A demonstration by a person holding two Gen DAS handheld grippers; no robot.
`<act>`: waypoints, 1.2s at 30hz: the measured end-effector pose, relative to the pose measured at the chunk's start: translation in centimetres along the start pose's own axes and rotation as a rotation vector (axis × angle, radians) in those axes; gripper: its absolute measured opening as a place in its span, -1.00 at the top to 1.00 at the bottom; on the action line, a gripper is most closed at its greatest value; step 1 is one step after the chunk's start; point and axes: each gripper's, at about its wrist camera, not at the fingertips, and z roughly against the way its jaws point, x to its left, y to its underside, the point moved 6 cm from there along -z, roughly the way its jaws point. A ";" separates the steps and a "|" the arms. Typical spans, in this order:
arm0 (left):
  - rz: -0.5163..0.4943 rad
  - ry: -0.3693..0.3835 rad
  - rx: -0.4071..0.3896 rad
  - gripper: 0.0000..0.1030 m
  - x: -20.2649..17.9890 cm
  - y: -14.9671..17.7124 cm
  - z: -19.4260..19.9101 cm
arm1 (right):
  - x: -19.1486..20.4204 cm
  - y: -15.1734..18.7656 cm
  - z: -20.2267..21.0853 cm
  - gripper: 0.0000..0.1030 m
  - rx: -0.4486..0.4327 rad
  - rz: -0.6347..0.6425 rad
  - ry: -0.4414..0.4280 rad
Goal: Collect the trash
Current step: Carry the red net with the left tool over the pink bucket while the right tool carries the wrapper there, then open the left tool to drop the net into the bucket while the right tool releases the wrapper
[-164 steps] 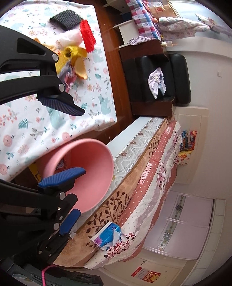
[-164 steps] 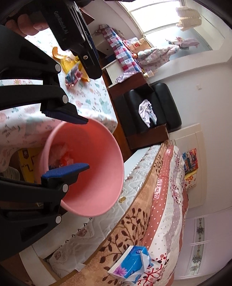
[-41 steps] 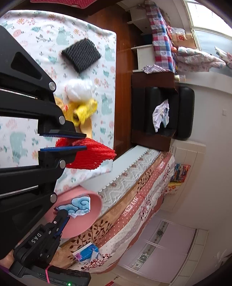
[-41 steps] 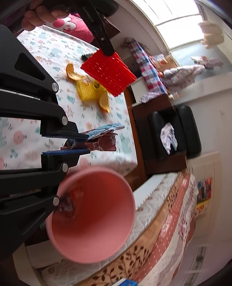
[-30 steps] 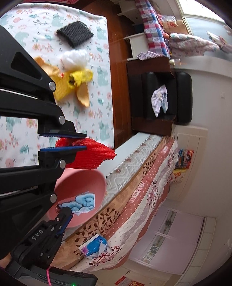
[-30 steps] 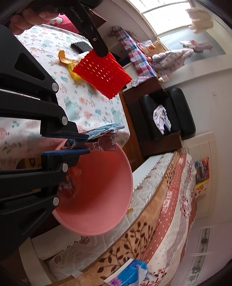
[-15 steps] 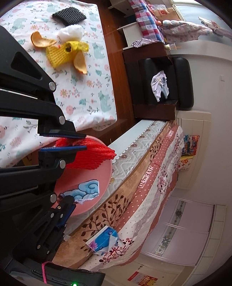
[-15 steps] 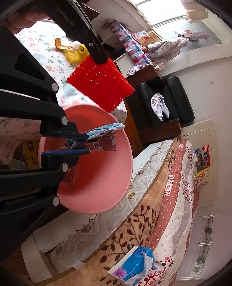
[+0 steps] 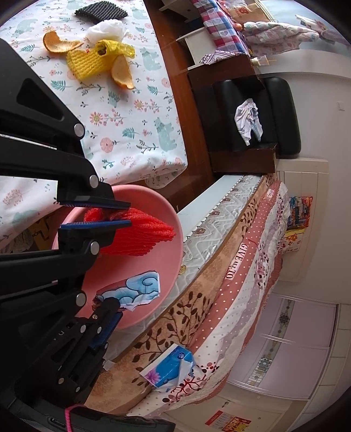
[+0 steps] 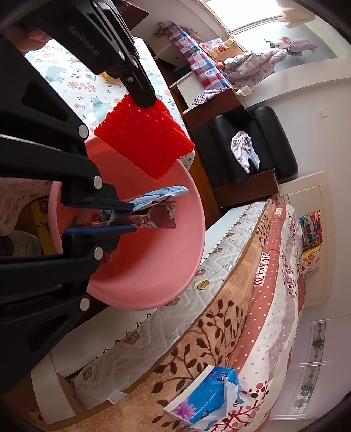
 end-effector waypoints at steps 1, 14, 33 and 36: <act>-0.001 0.002 0.004 0.86 -0.1 0.0 -0.2 | -0.1 0.0 -0.1 0.79 0.002 0.000 0.001; -0.003 -0.003 0.034 0.86 -0.7 0.2 -2.4 | -0.9 0.0 -1.8 0.79 0.023 0.008 0.017; -0.002 0.053 -0.005 0.16 -0.7 -0.1 -2.1 | -1.5 -0.1 -2.1 0.66 0.022 0.001 0.047; -0.006 0.062 -0.013 0.07 -0.8 -0.2 -1.8 | -1.5 -0.3 -2.1 0.46 0.015 0.002 0.054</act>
